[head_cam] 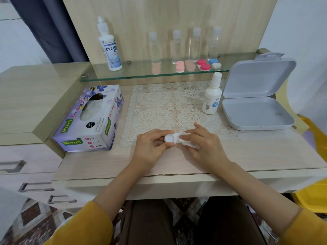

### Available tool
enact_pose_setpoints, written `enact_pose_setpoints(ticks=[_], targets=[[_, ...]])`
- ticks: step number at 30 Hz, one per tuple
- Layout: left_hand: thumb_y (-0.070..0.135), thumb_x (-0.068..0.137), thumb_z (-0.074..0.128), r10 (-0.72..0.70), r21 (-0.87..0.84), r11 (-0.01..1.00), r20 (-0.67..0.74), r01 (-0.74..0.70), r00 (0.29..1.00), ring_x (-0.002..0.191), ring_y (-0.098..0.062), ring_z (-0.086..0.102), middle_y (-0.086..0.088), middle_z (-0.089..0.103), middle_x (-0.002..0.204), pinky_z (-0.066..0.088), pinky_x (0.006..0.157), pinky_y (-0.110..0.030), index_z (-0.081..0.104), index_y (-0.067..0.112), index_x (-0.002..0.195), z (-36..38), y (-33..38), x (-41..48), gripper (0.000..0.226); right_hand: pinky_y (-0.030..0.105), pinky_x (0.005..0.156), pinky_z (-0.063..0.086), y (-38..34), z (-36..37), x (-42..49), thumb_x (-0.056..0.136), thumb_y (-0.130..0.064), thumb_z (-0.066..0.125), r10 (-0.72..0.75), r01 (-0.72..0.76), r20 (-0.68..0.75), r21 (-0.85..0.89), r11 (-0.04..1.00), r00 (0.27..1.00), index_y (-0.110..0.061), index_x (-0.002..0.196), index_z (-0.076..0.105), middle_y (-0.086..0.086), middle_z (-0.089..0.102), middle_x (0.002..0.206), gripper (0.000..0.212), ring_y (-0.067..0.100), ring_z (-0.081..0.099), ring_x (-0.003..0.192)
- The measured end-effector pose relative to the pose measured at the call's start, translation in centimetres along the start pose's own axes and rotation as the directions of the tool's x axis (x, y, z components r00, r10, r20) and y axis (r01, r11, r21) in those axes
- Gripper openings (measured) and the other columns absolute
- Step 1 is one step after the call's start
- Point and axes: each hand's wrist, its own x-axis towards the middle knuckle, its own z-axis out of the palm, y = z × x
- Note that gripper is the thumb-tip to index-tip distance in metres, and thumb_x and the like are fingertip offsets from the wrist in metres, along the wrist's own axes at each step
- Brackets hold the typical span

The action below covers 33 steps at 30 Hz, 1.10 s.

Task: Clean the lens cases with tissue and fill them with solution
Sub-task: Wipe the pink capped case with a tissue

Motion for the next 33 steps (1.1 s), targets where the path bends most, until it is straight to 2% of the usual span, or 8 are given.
enact_pose_setpoints(ticks=[4,10,15,19,24,27,29,33], targets=[[-0.007,0.068,0.073,0.002,0.022,1.0,0.016,-0.002,1.0,0.076,-0.003,0.063,0.005,0.066,0.089,0.049,0.071,-0.012,0.068,0.011,0.101,0.0,0.1,0.0,0.037,0.037,0.091,0.044,0.0,0.0,0.0,0.064,-0.013,0.079,0.002,-0.002,-0.008,-0.009,1.0,1.0,-0.002,0.071,0.069,0.009,0.067,0.07,0.016,0.014,0.058,0.068],[-0.006,0.07,0.072,-0.013,0.001,1.0,-0.006,0.013,1.0,0.079,-0.013,0.065,0.003,0.066,0.089,0.053,0.075,-0.021,0.067,0.017,0.098,-0.1,0.1,-0.1,0.037,0.034,0.091,0.044,-0.4,-0.2,0.1,0.064,-0.014,0.078,0.037,-0.036,0.021,-0.012,0.999,0.999,-0.001,0.076,0.068,0.007,0.069,0.073,0.019,0.014,0.057,0.074],[-0.007,0.069,0.072,-0.019,-0.006,1.0,0.002,0.02,1.0,0.079,-0.013,0.064,0.002,0.066,0.09,0.053,0.075,-0.02,0.067,0.017,0.098,0.0,0.3,-0.1,0.038,0.034,0.084,0.048,-0.7,-0.6,0.2,0.066,-0.014,0.078,0.053,-0.053,0.033,0.008,0.999,0.998,-0.004,0.072,0.069,0.009,0.069,0.075,0.015,0.022,0.064,0.064],[-0.007,0.068,0.073,-0.017,-0.002,1.0,0.0,0.017,1.0,0.077,-0.009,0.063,0.002,0.066,0.088,0.052,0.074,-0.017,0.066,0.017,0.1,0.1,0.4,-0.2,0.04,0.022,0.074,0.048,-1.0,-0.9,0.4,0.065,-0.015,0.079,0.076,-0.076,0.04,0.009,0.997,0.996,-0.003,0.067,0.066,0.007,0.065,0.068,0.017,0.023,0.061,0.06],[-0.002,0.073,0.071,-0.012,0.019,1.0,-0.027,0.012,1.0,0.077,-0.009,0.061,0.003,0.064,0.085,0.051,0.075,-0.015,0.064,0.026,0.099,-0.1,0.8,0.1,0.039,0.019,0.061,0.043,-1.3,-1.3,0.6,0.073,-0.014,0.069,0.162,-0.164,0.042,0.065,0.984,0.986,-0.002,0.083,0.066,0.007,0.068,0.077,0.016,0.016,0.058,0.071],[0.001,0.074,0.071,-0.062,0.009,0.998,-0.056,0.063,0.997,0.078,-0.01,0.062,0.0,0.065,0.086,0.053,0.078,-0.02,0.064,0.025,0.099,-0.8,1.1,0.7,0.035,0.02,0.069,0.044,-1.3,-1.8,0.8,0.075,-0.007,0.05,0.159,-0.163,0.049,0.075,0.984,0.986,0.003,0.092,0.066,0.013,0.07,0.087,0.025,0.016,0.056,0.083],[0.001,0.074,0.071,-0.102,-0.001,0.995,-0.071,0.102,0.992,0.071,-0.002,0.06,0.005,0.064,0.083,0.052,0.075,-0.018,0.066,0.019,0.1,-1.4,1.4,1.2,0.031,0.014,0.075,0.042,-1.5,-1.9,1.0,0.077,-0.009,0.045,0.17,-0.176,0.064,0.1,0.979,0.983,0.003,0.094,0.066,0.015,0.067,0.094,0.03,0.013,0.055,0.086],[0.0,0.073,0.072,-0.1,0.008,0.995,-0.096,0.101,0.99,0.064,0.004,0.058,0.002,0.063,0.086,0.048,0.066,-0.01,0.063,0.017,0.092,-2.2,1.8,1.6,0.027,0.01,0.068,0.037,-1.8,-2.0,1.5,0.081,-0.009,0.05,0.193,-0.204,0.085,0.151,0.967,0.977,0.001,0.097,0.068,0.008,0.049,0.084,0.027,0.009,0.046,0.073]])
